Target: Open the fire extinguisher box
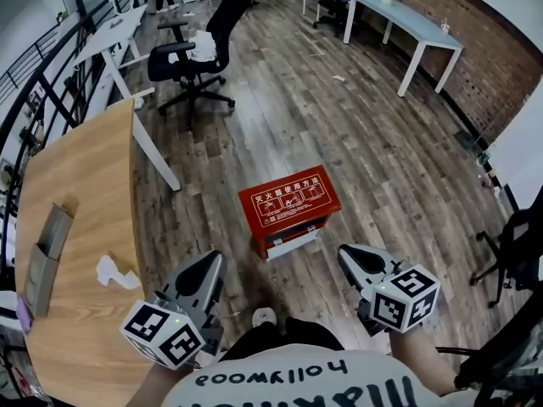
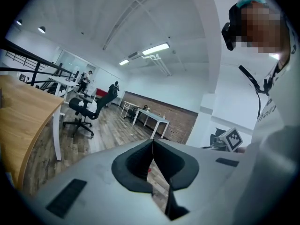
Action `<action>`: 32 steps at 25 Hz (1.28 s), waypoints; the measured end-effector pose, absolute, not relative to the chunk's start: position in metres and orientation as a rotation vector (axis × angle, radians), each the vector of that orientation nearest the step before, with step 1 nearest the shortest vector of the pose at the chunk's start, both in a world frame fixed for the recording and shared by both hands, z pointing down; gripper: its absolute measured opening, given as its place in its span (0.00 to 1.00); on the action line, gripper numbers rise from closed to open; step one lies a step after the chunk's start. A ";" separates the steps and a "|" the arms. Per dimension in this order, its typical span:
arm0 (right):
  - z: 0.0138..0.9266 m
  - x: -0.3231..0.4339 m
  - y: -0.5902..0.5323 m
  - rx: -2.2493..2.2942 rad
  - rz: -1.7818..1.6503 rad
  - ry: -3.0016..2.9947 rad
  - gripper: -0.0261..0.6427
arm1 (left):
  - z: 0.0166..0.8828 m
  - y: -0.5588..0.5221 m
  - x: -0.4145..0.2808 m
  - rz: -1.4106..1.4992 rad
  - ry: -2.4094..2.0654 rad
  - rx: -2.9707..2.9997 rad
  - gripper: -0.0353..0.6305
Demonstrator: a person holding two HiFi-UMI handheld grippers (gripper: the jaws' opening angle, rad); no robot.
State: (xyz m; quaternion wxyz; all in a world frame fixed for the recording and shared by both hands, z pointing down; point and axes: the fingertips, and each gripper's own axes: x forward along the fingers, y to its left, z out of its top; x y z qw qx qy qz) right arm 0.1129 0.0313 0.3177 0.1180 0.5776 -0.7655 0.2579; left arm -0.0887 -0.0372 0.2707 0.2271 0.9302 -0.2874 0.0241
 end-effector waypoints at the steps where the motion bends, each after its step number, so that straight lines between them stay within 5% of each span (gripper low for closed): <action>1: 0.321 0.113 0.024 1.695 0.772 -2.231 0.06 | 0.273 -0.045 -0.089 0.071 -0.786 2.560 0.06; 15: 0.350 0.136 -0.039 1.707 0.845 -2.192 0.06 | 0.298 -0.116 -0.062 0.048 -0.682 2.694 0.06; 32: 0.560 0.157 -0.072 1.396 1.337 -2.508 0.06 | 0.402 -0.142 -0.010 0.012 -0.847 2.744 0.06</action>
